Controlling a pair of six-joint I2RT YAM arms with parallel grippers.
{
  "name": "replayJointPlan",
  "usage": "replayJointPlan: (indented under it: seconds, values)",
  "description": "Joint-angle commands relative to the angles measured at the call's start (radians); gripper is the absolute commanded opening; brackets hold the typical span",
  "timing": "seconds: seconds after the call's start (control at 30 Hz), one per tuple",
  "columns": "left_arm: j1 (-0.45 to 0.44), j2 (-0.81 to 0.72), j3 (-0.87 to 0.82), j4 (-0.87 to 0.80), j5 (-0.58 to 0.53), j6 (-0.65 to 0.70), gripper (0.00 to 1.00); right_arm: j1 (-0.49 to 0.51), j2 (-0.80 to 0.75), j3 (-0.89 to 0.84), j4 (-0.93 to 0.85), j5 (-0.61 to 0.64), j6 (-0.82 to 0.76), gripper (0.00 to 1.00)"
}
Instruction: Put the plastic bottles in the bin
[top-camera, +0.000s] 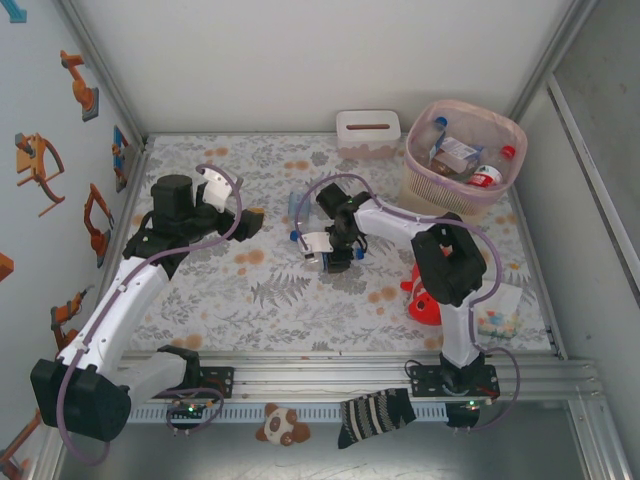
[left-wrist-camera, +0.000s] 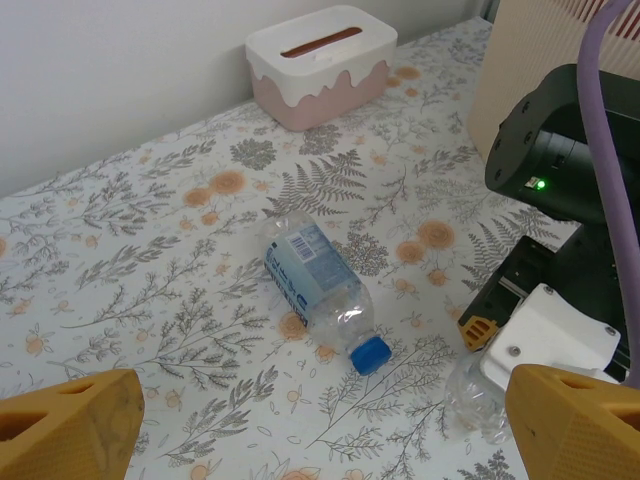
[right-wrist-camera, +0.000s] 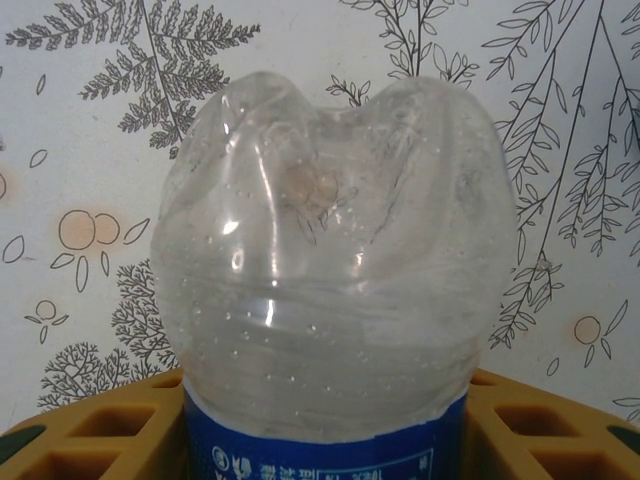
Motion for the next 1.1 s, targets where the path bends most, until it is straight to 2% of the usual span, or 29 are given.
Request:
replayJointPlan:
  seconds: [0.0,0.43,0.87,1.07]
  values:
    - [0.006,0.005,0.01,0.002,0.014,-0.009,0.93,0.007,-0.071,0.032,-0.037,0.012,0.036,0.53]
    - [0.008,0.004,0.011,0.002,0.015,-0.008,0.93,0.003,-0.241,0.108,-0.117,0.078,0.181,0.52]
    - [0.007,-0.006,0.013,0.003,0.018,-0.01,0.93,-0.016,-0.372,0.307,-0.184,0.179,0.362,0.52]
    - [0.007,-0.005,0.013,0.006,0.021,-0.011,0.93,-0.069,-0.423,0.432,-0.197,0.19,0.418,0.53]
